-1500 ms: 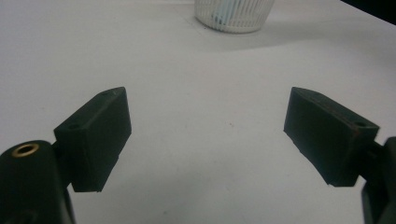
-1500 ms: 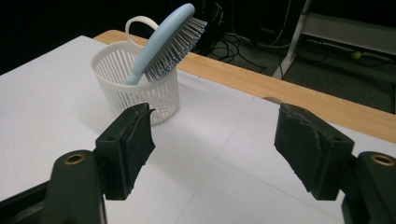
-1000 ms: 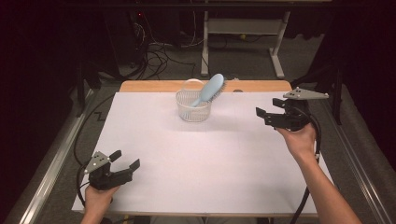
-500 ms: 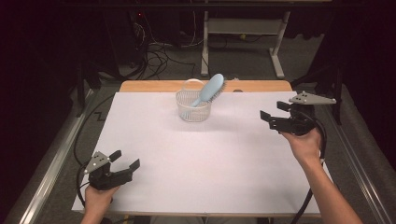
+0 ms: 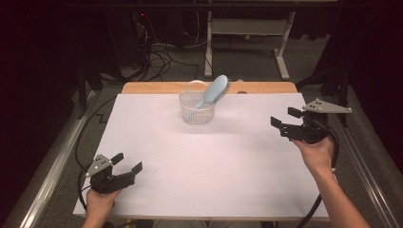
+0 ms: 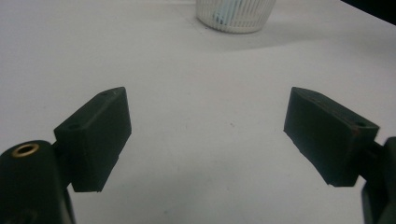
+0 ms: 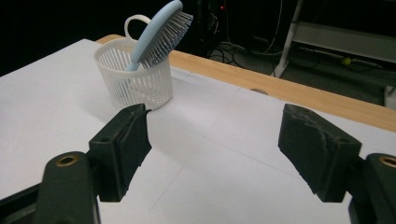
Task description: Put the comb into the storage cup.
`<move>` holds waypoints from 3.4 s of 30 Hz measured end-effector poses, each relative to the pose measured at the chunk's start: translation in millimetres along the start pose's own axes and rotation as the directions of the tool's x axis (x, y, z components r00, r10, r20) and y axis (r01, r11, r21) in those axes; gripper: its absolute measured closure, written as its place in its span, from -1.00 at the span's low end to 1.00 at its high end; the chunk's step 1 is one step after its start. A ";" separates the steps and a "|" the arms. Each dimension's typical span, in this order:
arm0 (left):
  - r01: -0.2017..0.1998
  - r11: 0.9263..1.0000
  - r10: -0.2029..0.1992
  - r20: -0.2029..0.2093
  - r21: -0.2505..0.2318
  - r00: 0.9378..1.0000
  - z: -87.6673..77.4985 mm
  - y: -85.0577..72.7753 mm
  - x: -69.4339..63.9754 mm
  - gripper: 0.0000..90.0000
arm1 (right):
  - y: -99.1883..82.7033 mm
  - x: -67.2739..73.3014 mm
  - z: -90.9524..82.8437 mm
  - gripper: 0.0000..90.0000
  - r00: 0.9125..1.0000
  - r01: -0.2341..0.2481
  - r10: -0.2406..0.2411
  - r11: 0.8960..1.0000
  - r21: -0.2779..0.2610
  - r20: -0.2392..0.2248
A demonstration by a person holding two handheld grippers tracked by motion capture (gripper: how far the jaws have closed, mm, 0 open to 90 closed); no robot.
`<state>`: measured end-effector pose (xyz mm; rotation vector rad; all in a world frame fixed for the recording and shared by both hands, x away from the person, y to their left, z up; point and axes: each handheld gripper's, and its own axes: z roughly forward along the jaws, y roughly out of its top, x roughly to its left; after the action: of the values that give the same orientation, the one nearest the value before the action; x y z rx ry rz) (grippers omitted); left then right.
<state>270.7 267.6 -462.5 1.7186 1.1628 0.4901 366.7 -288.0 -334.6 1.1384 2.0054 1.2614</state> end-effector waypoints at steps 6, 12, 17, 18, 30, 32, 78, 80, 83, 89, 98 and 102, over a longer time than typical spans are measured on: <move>0.000 1.000 0.000 -0.001 -0.002 1.000 -0.2 0.0 -0.5 -0.68 | -6.6 -0.9 -3.8 -0.44 1.000 0.004 -0.004 1.000 0.012 0.005; -0.001 1.000 0.001 0.000 0.001 1.000 0.1 0.0 -0.7 -0.68 | -11.2 -3.4 -8.9 -0.44 1.000 -0.006 0.006 1.000 0.004 0.006; 0.002 1.000 -0.002 -0.001 -0.001 1.000 -0.1 0.0 -0.3 -0.68 | -16.0 -1.1 -15.5 -0.44 1.000 0.005 -0.005 1.000 -0.003 0.009; 0.002 1.000 -0.002 -0.001 -0.002 1.000 -0.2 0.0 -0.4 -0.68 | -17.2 -0.9 -16.7 -0.44 1.000 0.003 -0.003 1.000 -0.005 0.007; 0.000 1.000 0.000 -0.001 -0.003 1.000 -0.3 0.1 -0.9 -0.68 | -30.1 -3.4 -25.5 -0.44 1.000 -0.022 0.022 1.000 -0.017 0.004; 0.002 1.000 -0.002 -0.001 -0.003 1.000 -0.5 0.0 -0.8 -0.68 | -32.1 -3.5 -26.1 -0.44 1.000 -0.028 0.028 0.999 -0.016 0.001; 0.004 1.000 -0.004 -0.001 -0.009 1.000 -1.7 0.2 -0.9 -0.68 | -73.0 12.2 -45.4 -0.45 0.998 -0.051 0.049 0.995 -0.080 -0.036; 0.003 1.000 -0.003 -0.002 -0.009 1.000 -1.8 0.2 -1.0 -0.68 | -75.5 12.5 -45.8 -0.46 0.998 -0.053 0.051 0.995 -0.079 -0.032; 0.003 1.000 -0.003 -0.001 -0.010 1.000 -1.7 0.2 -1.1 -0.68 | -79.3 12.8 -46.8 -0.46 0.998 -0.056 0.054 0.995 -0.082 -0.029; 0.003 1.000 -0.003 -0.002 -0.012 1.000 -2.1 0.2 -1.2 -0.68 | -87.2 10.8 -47.9 -0.47 0.997 -0.075 0.074 0.994 -0.082 -0.019; 0.003 1.000 -0.003 -0.002 -0.013 1.000 -2.1 0.3 -1.4 -0.68 | -99.3 9.4 -49.7 -0.49 0.996 -0.088 0.088 0.993 -0.082 0.000; 0.003 1.000 -0.003 -0.002 -0.013 1.000 -2.1 0.3 -1.4 -0.68 | -104.3 9.5 -49.5 -0.50 0.996 -0.094 0.095 0.992 -0.082 0.002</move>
<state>268.6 267.5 -461.1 1.7056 1.1609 0.4966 284.0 -326.0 -406.4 1.2086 1.8973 1.3721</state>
